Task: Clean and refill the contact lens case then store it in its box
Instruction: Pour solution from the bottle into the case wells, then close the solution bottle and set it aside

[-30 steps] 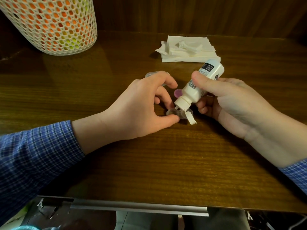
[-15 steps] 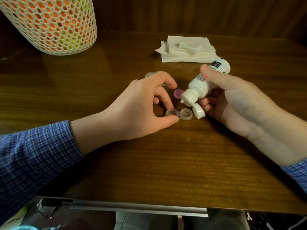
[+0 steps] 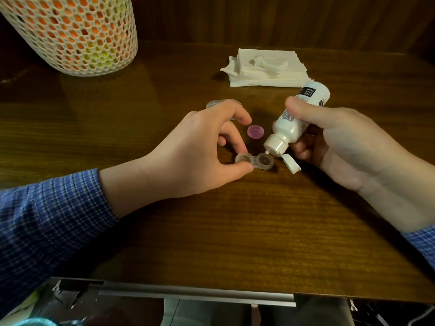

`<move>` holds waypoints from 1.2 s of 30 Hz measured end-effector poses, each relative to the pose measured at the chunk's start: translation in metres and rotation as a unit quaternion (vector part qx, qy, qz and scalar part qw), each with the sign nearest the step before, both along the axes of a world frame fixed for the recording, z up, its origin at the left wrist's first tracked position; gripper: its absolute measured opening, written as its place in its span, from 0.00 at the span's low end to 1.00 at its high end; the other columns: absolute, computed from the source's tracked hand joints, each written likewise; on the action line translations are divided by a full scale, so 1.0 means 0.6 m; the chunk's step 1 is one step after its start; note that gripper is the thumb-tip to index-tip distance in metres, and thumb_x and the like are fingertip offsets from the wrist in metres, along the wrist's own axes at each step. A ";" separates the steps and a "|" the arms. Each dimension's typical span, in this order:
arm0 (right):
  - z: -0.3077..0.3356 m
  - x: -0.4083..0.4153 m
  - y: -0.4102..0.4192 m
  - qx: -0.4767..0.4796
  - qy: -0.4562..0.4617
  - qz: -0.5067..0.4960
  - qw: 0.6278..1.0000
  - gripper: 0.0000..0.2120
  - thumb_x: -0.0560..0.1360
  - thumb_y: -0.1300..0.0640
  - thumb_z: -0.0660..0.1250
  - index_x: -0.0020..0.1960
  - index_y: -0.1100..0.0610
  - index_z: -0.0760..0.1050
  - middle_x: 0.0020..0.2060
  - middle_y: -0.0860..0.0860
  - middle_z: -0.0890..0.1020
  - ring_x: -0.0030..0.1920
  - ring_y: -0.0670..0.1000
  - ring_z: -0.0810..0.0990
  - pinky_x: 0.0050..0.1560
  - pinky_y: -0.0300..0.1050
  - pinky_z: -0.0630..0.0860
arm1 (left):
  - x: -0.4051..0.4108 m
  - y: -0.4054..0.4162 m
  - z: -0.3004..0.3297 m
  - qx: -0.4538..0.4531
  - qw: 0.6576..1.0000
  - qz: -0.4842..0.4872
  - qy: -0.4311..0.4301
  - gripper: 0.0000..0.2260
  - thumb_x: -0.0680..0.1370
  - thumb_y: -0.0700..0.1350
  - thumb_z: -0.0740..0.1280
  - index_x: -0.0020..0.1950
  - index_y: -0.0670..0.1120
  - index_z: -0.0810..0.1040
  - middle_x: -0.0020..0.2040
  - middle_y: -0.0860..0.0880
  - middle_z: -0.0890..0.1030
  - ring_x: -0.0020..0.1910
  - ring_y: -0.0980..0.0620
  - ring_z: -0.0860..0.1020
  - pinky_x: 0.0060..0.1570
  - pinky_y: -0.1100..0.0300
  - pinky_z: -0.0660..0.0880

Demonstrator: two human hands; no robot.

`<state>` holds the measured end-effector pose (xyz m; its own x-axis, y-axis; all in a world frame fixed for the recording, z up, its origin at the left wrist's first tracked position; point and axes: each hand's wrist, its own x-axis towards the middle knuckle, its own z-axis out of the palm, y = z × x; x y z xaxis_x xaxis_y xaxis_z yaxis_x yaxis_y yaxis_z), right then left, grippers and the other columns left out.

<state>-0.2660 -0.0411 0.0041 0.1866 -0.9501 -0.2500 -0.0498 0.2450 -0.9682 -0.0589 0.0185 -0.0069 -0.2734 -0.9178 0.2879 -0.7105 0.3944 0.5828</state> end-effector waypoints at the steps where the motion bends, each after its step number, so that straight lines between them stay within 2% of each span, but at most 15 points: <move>1: -0.001 0.000 0.000 0.001 -0.001 0.001 1.000 0.17 0.74 0.46 0.75 0.54 0.59 0.82 0.52 0.61 0.86 0.29 0.46 0.75 0.27 0.37 0.72 | 0.000 0.000 0.000 0.000 1.000 0.001 0.000 0.27 0.72 0.50 0.79 0.68 0.47 0.75 0.45 0.58 0.87 0.49 0.63 0.83 0.56 0.71 0.75; 7: -0.003 -0.001 -0.004 0.013 -0.014 -0.014 1.000 0.18 0.73 0.45 0.75 0.56 0.57 0.81 0.49 0.58 0.86 0.28 0.45 0.76 0.27 0.37 0.73 | 0.000 -0.001 -0.001 -0.006 1.000 0.000 0.000 0.27 0.72 0.50 0.79 0.68 0.47 0.75 0.45 0.58 0.87 0.49 0.63 0.83 0.56 0.70 0.75; 11: 0.001 -0.004 -0.013 0.064 -0.102 -0.061 0.991 0.18 0.74 0.47 0.75 0.59 0.55 0.78 0.42 0.55 0.82 0.26 0.46 0.76 0.28 0.39 0.75 | 0.002 -0.002 -0.004 -0.010 1.000 -0.007 0.005 0.27 0.72 0.49 0.79 0.68 0.46 0.75 0.45 0.57 0.86 0.49 0.62 0.83 0.56 0.68 0.76; 15: 0.005 -0.012 -0.019 0.113 -0.212 -0.036 0.970 0.20 0.74 0.51 0.73 0.63 0.56 0.76 0.40 0.56 0.84 0.43 0.51 0.79 0.34 0.40 0.75 | 0.002 -0.006 -0.007 -0.002 1.000 -0.021 0.014 0.28 0.72 0.50 0.79 0.69 0.46 0.74 0.46 0.57 0.86 0.50 0.62 0.84 0.54 0.67 0.77; 17: 0.005 -0.015 -0.018 0.140 -0.268 -0.014 0.953 0.23 0.75 0.54 0.72 0.68 0.57 0.75 0.47 0.59 0.83 0.50 0.53 0.76 0.32 0.39 0.75 | 0.002 -0.006 -0.007 0.003 1.000 -0.025 0.018 0.29 0.72 0.52 0.79 0.69 0.47 0.74 0.46 0.57 0.86 0.50 0.62 0.83 0.54 0.65 0.77; 19: 0.007 -0.016 -0.015 0.168 -0.312 0.007 0.935 0.24 0.74 0.55 0.71 0.69 0.58 0.73 0.51 0.61 0.81 0.51 0.52 0.74 0.31 0.37 0.75 | 0.001 -0.004 -0.005 -0.008 1.000 -0.023 0.019 0.31 0.71 0.56 0.77 0.70 0.48 0.73 0.48 0.58 0.85 0.51 0.61 0.82 0.55 0.62 0.78; 21: 0.008 -0.017 -0.011 0.193 -0.353 0.035 0.915 0.24 0.73 0.56 0.71 0.68 0.59 0.73 0.49 0.60 0.81 0.51 0.50 0.74 0.34 0.37 0.77 | -0.002 -0.002 -0.002 -0.050 0.999 -0.008 0.021 0.34 0.69 0.60 0.76 0.71 0.48 0.72 0.51 0.58 0.82 0.52 0.58 0.80 0.53 0.61 0.78; 22: 0.009 -0.017 -0.009 0.205 -0.375 0.053 0.902 0.23 0.74 0.56 0.70 0.67 0.59 0.73 0.47 0.59 0.81 0.50 0.49 0.75 0.38 0.36 0.77 | -0.005 -0.003 0.000 -0.080 0.996 0.003 0.030 0.35 0.69 0.61 0.75 0.71 0.48 0.71 0.53 0.57 0.81 0.52 0.56 0.80 0.51 0.62 0.78; 24: 0.010 -0.016 -0.003 0.219 -0.407 0.093 0.882 0.19 0.76 0.56 0.68 0.66 0.58 0.73 0.46 0.59 0.82 0.50 0.50 0.76 0.56 0.36 0.75 | -0.016 -0.007 0.006 -0.139 0.988 0.019 0.069 0.37 0.69 0.60 0.76 0.72 0.45 0.70 0.55 0.55 0.80 0.52 0.54 0.79 0.49 0.67 0.74; 26: 0.009 -0.016 0.000 0.218 -0.419 0.113 0.874 0.18 0.78 0.56 0.66 0.66 0.60 0.74 0.45 0.59 0.83 0.59 0.53 0.75 0.75 0.40 0.61 | -0.033 -0.014 0.011 -0.179 0.976 0.022 0.121 0.37 0.70 0.56 0.79 0.71 0.41 0.69 0.55 0.52 0.81 0.51 0.51 0.80 0.49 0.67 0.73; 27: 0.010 -0.016 0.001 0.214 -0.430 0.116 0.869 0.18 0.79 0.56 0.65 0.67 0.60 0.75 0.46 0.60 0.84 0.60 0.53 0.74 0.78 0.40 0.57 | -0.042 -0.018 0.014 -0.190 0.971 0.023 0.146 0.36 0.71 0.54 0.79 0.72 0.40 0.68 0.54 0.51 0.81 0.50 0.48 0.81 0.48 0.65 0.75; 29: 0.016 -0.017 0.002 0.211 -0.461 0.114 0.854 0.19 0.81 0.55 0.64 0.70 0.60 0.74 0.52 0.60 0.85 0.55 0.49 0.78 0.73 0.39 0.67 | -0.060 -0.024 0.017 -0.198 0.961 0.032 0.188 0.35 0.72 0.52 0.79 0.72 0.40 0.67 0.53 0.51 0.82 0.48 0.45 0.81 0.47 0.58 0.77; 30: 0.018 -0.020 0.000 0.208 -0.474 0.109 0.849 0.20 0.81 0.55 0.64 0.71 0.59 0.73 0.57 0.60 0.84 0.53 0.48 0.79 0.62 0.37 0.75 | -0.069 -0.026 0.018 -0.197 0.957 0.039 0.207 0.34 0.73 0.52 0.78 0.72 0.41 0.67 0.53 0.51 0.82 0.47 0.45 0.80 0.47 0.56 0.78; 32: 0.020 -0.026 -0.005 0.203 -0.486 0.097 0.844 0.22 0.79 0.55 0.66 0.72 0.59 0.72 0.60 0.60 0.82 0.43 0.47 0.80 0.44 0.35 0.78 | -0.085 -0.030 0.022 -0.192 0.949 0.053 0.246 0.31 0.74 0.52 0.74 0.71 0.42 0.67 0.52 0.51 0.83 0.45 0.46 0.80 0.44 0.56 0.79; 36: 0.018 -0.023 -0.002 0.202 -0.481 0.101 0.847 0.23 0.79 0.56 0.66 0.73 0.58 0.70 0.50 0.60 0.83 0.35 0.49 0.79 0.39 0.37 0.79 | -0.113 -0.042 0.038 -0.174 0.916 0.112 0.344 0.22 0.77 0.49 0.72 0.67 0.47 0.69 0.51 0.50 0.80 0.43 0.54 0.80 0.35 0.70 0.77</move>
